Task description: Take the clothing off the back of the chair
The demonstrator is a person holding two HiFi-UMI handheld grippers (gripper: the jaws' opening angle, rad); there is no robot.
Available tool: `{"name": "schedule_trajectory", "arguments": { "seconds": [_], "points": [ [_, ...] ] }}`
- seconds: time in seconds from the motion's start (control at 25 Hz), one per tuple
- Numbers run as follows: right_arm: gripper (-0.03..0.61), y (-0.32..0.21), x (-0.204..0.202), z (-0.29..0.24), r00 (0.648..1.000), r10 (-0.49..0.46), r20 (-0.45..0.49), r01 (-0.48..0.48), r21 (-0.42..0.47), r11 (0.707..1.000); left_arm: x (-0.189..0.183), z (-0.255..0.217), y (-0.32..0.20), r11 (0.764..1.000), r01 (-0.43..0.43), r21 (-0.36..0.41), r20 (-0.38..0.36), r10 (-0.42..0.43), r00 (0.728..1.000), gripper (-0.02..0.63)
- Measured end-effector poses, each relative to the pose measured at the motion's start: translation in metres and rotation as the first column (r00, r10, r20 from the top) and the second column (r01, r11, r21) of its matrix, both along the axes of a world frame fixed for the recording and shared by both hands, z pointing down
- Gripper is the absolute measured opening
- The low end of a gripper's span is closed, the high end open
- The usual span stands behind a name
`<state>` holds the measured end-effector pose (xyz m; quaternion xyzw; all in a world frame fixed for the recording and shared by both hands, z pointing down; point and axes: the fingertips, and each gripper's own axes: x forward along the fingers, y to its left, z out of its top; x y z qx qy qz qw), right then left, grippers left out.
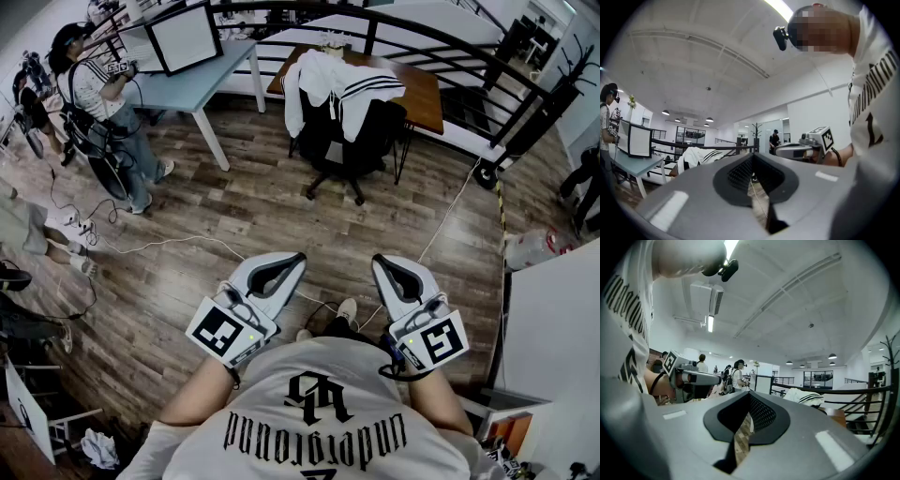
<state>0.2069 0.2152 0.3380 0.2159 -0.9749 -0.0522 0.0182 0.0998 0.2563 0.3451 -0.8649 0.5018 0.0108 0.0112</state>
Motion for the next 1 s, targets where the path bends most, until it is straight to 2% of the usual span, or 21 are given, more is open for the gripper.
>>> {"name": "schedule_trajectory", "arguments": {
  "seconds": [0.6, 1.0],
  "points": [
    [0.003, -0.018, -0.02, -0.001, 1.0, -0.029, -0.01, 0.029, 0.014, 0.999, -0.019, 0.004, -0.017, 1.0, 0.007, -0.01, 0.017, -0.007, 1.0, 0.049],
    [0.003, -0.088, -0.036, 0.013, 0.999, -0.051, -0.004, 0.051, -0.009, 0.999, -0.037, 0.018, -0.081, 0.999, 0.03, -0.04, 0.028, -0.028, 0.999, 0.049]
  ]
}}
